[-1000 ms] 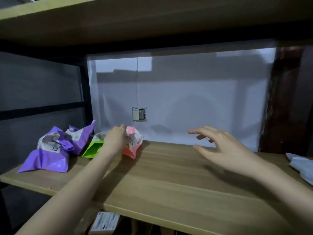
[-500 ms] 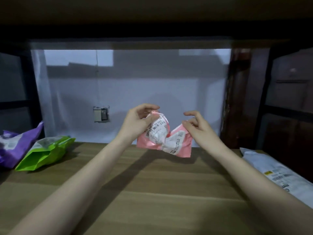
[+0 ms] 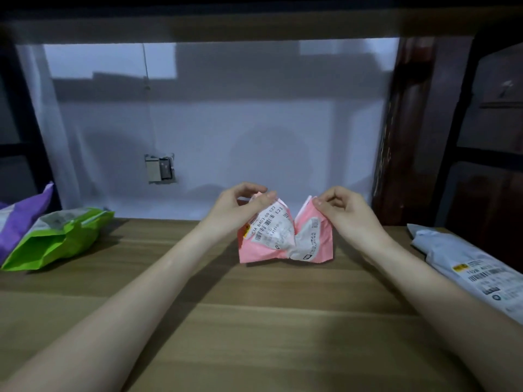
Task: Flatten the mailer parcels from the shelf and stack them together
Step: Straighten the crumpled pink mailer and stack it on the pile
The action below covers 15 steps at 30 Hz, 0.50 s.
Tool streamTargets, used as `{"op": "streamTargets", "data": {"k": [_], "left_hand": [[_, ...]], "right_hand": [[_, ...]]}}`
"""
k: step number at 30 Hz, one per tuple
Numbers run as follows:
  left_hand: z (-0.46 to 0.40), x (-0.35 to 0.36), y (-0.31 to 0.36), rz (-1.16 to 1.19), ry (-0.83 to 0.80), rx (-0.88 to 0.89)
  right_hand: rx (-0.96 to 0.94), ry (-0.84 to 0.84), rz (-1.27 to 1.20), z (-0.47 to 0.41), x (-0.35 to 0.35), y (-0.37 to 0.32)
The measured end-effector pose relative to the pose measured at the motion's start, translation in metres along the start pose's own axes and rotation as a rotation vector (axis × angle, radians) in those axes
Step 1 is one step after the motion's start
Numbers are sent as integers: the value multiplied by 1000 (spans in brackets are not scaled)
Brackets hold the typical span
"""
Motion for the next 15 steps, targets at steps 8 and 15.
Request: {"op": "streamTargets", "data": {"k": [8, 15], "left_hand": [[-3, -2, -5, 21, 109, 71], [-6, -4, -9, -33, 255, 49]], "right_hand": [[-62, 40, 143, 4, -3, 1], [-82, 163, 179, 3, -10, -3]]}}
Point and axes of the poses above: each hand's wrist, its own z-axis away from the middle knuckle, its own x-axis out of the palm, y = z × x, the point moved 2 cm from there along -z, towards the middle knuckle, and after that the axes turned 14 degrees about -x, right-handed, at the moved point
